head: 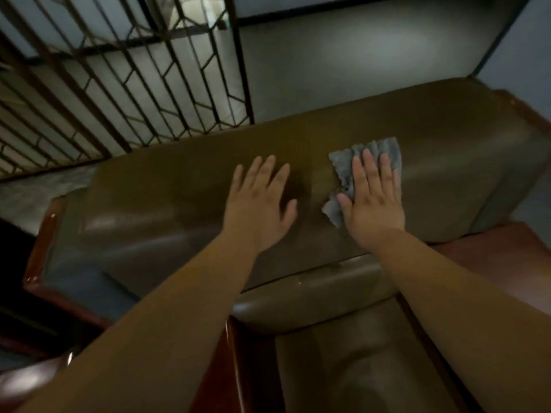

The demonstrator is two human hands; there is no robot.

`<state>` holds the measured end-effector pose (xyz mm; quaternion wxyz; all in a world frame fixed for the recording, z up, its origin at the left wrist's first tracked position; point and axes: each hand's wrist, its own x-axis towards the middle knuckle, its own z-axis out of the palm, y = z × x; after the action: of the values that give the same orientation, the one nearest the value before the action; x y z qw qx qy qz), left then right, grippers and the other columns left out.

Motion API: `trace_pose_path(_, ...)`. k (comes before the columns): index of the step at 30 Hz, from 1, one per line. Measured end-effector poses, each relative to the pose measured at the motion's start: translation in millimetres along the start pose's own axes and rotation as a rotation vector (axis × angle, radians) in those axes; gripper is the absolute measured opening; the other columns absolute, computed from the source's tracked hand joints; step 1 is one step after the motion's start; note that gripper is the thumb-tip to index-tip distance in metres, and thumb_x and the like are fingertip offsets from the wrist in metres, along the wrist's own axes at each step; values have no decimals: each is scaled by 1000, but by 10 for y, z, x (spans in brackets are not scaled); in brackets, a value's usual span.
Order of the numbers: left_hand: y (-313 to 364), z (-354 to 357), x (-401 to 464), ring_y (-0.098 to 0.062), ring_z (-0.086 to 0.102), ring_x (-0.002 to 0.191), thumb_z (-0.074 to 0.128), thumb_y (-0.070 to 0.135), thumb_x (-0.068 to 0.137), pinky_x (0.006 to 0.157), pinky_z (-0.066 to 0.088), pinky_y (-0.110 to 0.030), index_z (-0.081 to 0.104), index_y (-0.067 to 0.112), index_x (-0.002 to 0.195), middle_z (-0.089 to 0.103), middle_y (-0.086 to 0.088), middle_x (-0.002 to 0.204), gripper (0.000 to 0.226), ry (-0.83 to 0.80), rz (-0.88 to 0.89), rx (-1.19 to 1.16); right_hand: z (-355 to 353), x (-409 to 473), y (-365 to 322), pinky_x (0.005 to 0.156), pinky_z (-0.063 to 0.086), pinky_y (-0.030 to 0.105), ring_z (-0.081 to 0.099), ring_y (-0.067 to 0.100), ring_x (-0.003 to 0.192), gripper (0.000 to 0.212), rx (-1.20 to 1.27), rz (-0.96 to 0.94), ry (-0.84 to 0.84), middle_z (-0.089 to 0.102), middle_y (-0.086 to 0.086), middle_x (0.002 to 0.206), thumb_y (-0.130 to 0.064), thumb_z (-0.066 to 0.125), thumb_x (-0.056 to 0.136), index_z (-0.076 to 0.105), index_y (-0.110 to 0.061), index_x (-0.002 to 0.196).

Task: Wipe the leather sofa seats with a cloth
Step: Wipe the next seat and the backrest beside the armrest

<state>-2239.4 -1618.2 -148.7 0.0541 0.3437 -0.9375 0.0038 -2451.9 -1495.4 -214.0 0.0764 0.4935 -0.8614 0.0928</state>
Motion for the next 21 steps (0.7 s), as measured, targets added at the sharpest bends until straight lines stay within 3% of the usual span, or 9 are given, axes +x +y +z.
trace_pose_path(4, 463, 209, 641, -30, 14, 161, 32, 64, 101, 130, 12, -55, 16, 29, 167, 16, -5, 175, 77, -43, 250, 155, 117, 37, -65, 128, -7, 53, -18, 32, 158, 79, 160, 178, 107, -8, 7, 174, -60, 24, 104, 0, -17, 166)
trace_pose_path(9, 463, 520, 716, -38, 24, 156, 44, 72, 92, 125, 20, -62, 16, 31, 166, 19, -6, 173, 89, 53, 229, 269, 540, -44, 245, 128, -3, 56, -8, 40, 159, 80, 362, 349, 353, -3, 10, 173, -56, 33, 105, 7, -11, 166)
trace_pose_path(11, 450, 541, 727, -38, 23, 156, 46, 72, 91, 125, 20, -61, 14, 29, 166, 18, -8, 173, 92, 62, 213, 305, 721, -37, 356, 128, 7, 60, -3, 40, 159, 73, 568, 554, 466, 0, 16, 173, -45, 34, 109, 9, -5, 165)
trace_pose_path(13, 484, 561, 751, -38, 22, 156, 48, 70, 90, 126, 18, -61, 12, 28, 166, 16, -8, 173, 94, 58, 196, 326, 838, -60, 179, 127, 10, 61, -4, 40, 159, 71, 754, 755, 448, -2, 20, 172, -39, 31, 110, 5, 1, 163)
trace_pose_path(14, 495, 560, 748, -38, 21, 156, 50, 69, 89, 126, 18, -61, 12, 28, 166, 16, -8, 173, 95, 60, 190, 323, 884, -115, -9, 127, 9, 61, -2, 45, 158, 72, 773, 755, 410, 1, 27, 170, -38, 30, 109, 7, 7, 160)
trace_pose_path(16, 499, 551, 739, -39, 21, 156, 51, 66, 90, 127, 17, -61, 14, 26, 166, 16, -9, 172, 93, 71, 195, 320, 1010, -328, -392, 126, 7, 64, 11, 58, 152, 74, 763, 579, 294, 19, 44, 158, -40, 26, 109, 24, 22, 149)
trace_pose_path(19, 492, 556, 725, -41, 23, 155, 47, 64, 89, 126, 17, -60, 20, 22, 165, 21, -13, 171, 91, 110, 217, 308, 1109, -563, -373, 126, 1, 64, 5, 53, 155, 84, 510, 295, 53, 27, 36, 160, -55, 12, 107, 32, 14, 151)
trace_pose_path(21, 496, 580, 729, -41, 24, 155, 44, 65, 87, 126, 17, -59, 23, 19, 164, 23, -14, 170, 92, 130, 222, 294, 1055, -365, 61, 124, 5, 66, 1, 52, 156, 82, 470, 285, 199, 18, 31, 166, -57, 22, 106, 35, 8, 154)
